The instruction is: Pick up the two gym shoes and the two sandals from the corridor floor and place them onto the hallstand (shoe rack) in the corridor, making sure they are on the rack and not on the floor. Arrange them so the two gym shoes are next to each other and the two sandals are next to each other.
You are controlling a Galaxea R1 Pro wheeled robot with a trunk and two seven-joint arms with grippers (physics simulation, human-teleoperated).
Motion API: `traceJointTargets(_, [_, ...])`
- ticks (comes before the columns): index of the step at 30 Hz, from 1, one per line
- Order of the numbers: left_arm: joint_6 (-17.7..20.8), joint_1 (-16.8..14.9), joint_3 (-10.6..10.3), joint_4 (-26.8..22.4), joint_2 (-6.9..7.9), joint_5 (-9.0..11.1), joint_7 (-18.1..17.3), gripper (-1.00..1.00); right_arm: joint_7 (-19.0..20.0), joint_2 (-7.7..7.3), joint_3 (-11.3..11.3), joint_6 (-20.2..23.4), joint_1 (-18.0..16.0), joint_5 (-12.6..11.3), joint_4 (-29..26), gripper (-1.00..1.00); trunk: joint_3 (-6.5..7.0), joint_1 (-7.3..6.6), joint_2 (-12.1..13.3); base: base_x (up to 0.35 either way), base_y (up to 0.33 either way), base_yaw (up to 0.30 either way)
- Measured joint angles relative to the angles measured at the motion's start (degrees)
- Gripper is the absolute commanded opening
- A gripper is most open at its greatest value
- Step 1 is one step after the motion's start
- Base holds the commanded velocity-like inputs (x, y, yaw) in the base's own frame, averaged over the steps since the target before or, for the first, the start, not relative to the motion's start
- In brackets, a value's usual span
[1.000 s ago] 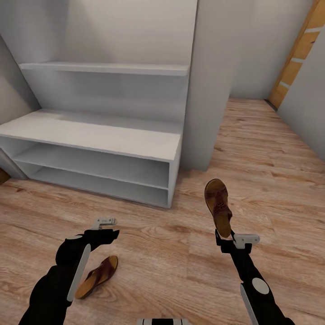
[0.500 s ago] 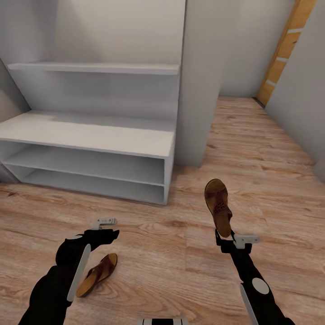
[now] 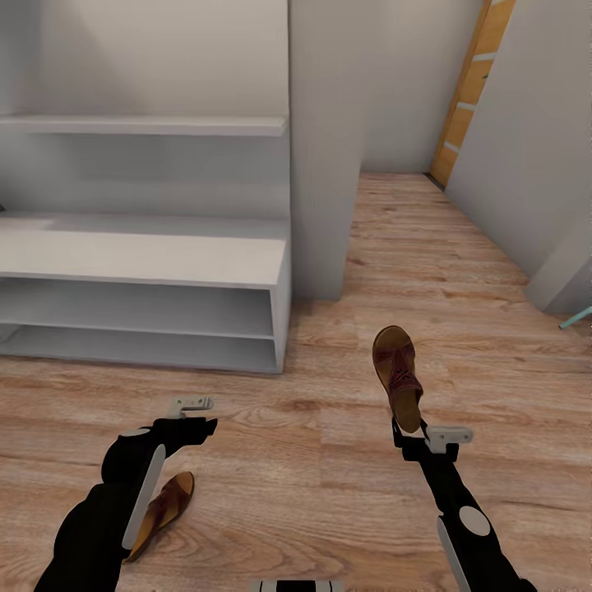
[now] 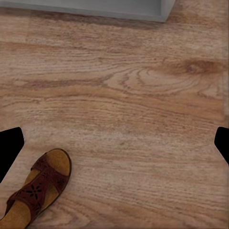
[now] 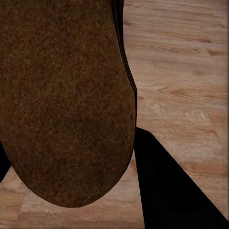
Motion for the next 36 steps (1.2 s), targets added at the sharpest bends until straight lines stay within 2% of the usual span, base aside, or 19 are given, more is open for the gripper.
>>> traceJointTargets(12, [0.04, 0.00, 0.01, 0.00, 0.00, 0.00, 0.01, 1.00, 0.00, 0.03, 0.00, 0.00, 0.00, 0.02, 0.00, -1.00, 0.00, 0.00, 0.00, -0.107, 0.117, -0.004])
traceJointTargets(20, [0.05, 0.00, 0.01, 0.00, 0.00, 0.00, 0.03, 1.00, 0.00, 0.02, 0.00, 0.00, 0.00, 0.01, 0.00, -1.00, 0.00, 0.00, 0.00, -0.089, 0.247, 0.000])
traceJointTargets(28, [0.02, 0.00, 0.08, 0.00, 0.00, 0.00, 0.00, 1.00, 0.00, 0.00, 0.00, 0.00, 0.00, 0.02, 0.00, -1.00, 0.00, 0.00, 0.00, -0.017, 0.078, 0.000])
traceJointTargets(36, [0.03, 0.00, 0.06, 0.00, 0.00, 0.01, -0.06, 1.00, 0.00, 0.02, 0.00, 0.00, 0.00, 0.01, 0.00, -1.00, 0.00, 0.00, 0.00, -0.001, 0.265, 0.000])
